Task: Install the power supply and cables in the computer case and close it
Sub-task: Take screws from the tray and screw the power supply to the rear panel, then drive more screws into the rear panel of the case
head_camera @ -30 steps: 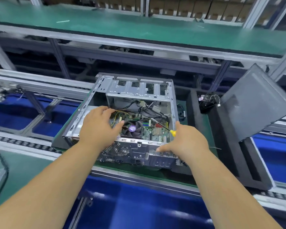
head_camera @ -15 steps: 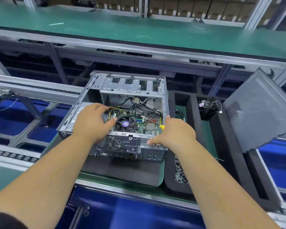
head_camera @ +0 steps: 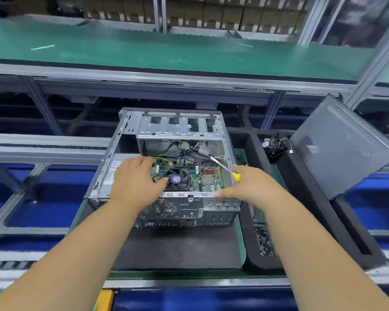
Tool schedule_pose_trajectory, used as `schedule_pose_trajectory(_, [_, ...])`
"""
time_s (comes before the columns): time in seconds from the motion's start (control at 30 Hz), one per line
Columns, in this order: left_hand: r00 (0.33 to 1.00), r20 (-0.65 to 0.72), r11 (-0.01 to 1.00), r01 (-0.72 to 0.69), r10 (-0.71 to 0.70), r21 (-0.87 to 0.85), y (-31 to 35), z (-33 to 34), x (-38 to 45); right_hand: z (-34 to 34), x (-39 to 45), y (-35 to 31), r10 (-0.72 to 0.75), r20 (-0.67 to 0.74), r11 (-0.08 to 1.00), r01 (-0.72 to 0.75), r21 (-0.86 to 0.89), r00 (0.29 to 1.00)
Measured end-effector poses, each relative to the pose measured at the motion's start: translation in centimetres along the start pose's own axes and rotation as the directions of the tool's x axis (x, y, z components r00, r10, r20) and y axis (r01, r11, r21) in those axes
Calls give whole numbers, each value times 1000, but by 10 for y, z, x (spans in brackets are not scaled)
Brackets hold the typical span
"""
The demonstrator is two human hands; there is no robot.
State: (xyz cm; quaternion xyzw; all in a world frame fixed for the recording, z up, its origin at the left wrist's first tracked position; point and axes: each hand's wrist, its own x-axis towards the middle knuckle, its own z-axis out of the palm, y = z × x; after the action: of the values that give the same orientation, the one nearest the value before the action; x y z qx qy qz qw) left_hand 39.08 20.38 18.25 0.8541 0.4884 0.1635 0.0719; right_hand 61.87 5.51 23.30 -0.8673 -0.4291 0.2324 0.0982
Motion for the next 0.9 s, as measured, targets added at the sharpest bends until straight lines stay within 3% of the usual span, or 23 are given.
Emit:
schedule_pose_trajectory(0.13, [998,48,990,-28,34,-135,11,-6,10,-7,1,16,139,-172,950,-83,300,975])
schedule_pose_trajectory(0.33, [979,76,939,-159,191,-305,66,-5,24,-5,13,59,282,-301,923,-171,345,911])
schedule_pose_trajectory(0.47, [962,101,913,-204,254,-354,106,7,35,-4,36,103,305,-252,921,-217,322,918])
schedule_pose_trajectory(0.7, [963,137,916,-170,234,-363,177,34,50,-8,89,176,355,-80,923,-335,189,932])
schedule_pose_trajectory(0.9, [958,149,925,-184,244,-331,225,53,58,7,127,212,327,53,918,-331,218,943])
